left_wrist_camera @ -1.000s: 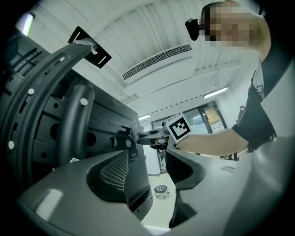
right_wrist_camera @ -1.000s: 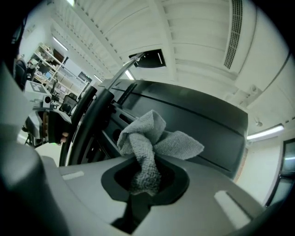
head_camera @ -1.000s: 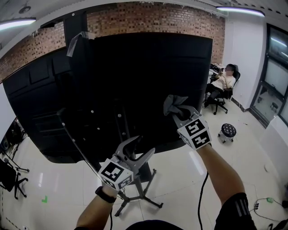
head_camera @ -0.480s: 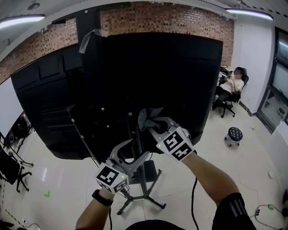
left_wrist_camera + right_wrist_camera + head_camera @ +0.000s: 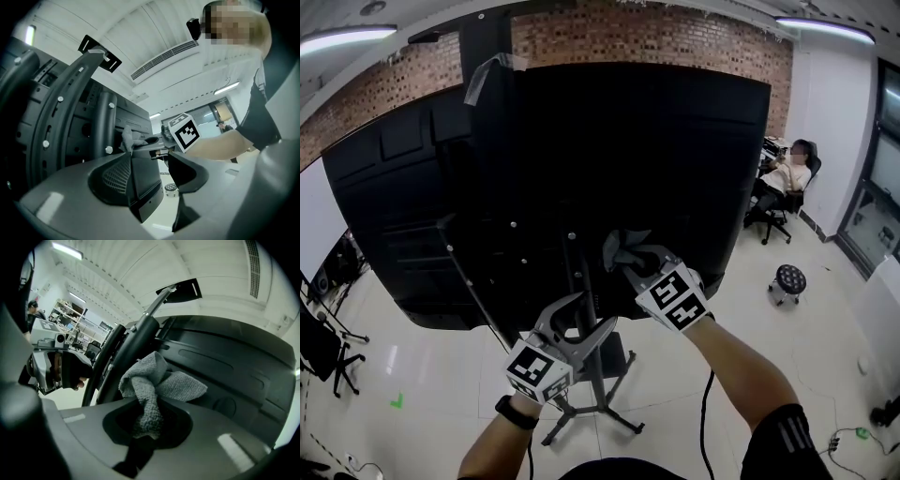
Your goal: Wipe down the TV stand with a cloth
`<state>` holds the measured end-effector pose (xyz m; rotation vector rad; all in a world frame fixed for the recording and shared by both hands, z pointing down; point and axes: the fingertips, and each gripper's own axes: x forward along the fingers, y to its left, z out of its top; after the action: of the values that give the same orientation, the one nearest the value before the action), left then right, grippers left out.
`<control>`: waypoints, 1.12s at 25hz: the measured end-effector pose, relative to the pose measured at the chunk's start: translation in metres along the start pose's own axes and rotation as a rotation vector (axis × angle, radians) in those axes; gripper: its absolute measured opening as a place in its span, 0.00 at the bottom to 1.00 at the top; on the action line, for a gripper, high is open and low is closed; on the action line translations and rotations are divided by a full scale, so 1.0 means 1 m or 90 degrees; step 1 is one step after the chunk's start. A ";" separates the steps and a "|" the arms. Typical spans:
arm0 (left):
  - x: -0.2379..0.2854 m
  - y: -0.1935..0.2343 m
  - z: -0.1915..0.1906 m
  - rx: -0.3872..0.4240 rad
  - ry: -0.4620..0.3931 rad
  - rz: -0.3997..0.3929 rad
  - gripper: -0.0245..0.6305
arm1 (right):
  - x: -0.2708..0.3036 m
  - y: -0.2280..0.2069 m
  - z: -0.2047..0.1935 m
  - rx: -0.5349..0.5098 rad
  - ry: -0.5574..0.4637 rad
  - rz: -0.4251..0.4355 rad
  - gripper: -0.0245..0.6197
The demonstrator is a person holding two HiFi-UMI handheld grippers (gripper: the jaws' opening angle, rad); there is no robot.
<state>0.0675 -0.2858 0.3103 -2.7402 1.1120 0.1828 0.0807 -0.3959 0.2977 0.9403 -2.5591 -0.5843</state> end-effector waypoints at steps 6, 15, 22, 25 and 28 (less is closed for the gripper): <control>0.027 -0.020 -0.001 -0.003 -0.004 -0.035 0.45 | -0.029 -0.038 -0.033 0.023 0.026 -0.049 0.09; 0.059 -0.039 -0.003 -0.012 -0.008 -0.063 0.45 | -0.063 -0.073 -0.064 0.039 0.056 -0.105 0.09; 0.053 -0.045 -0.001 -0.007 -0.006 -0.059 0.45 | -0.080 -0.073 -0.058 0.050 0.020 -0.117 0.09; 0.039 -0.038 0.006 0.000 -0.010 -0.049 0.45 | -0.078 -0.053 -0.030 0.041 -0.023 -0.096 0.09; 0.017 -0.027 0.014 0.006 -0.019 -0.035 0.45 | -0.072 -0.028 0.002 0.036 -0.060 -0.070 0.09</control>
<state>0.0979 -0.2754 0.2964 -2.7471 1.0269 0.2094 0.1461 -0.3664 0.2697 1.1022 -2.6323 -0.6036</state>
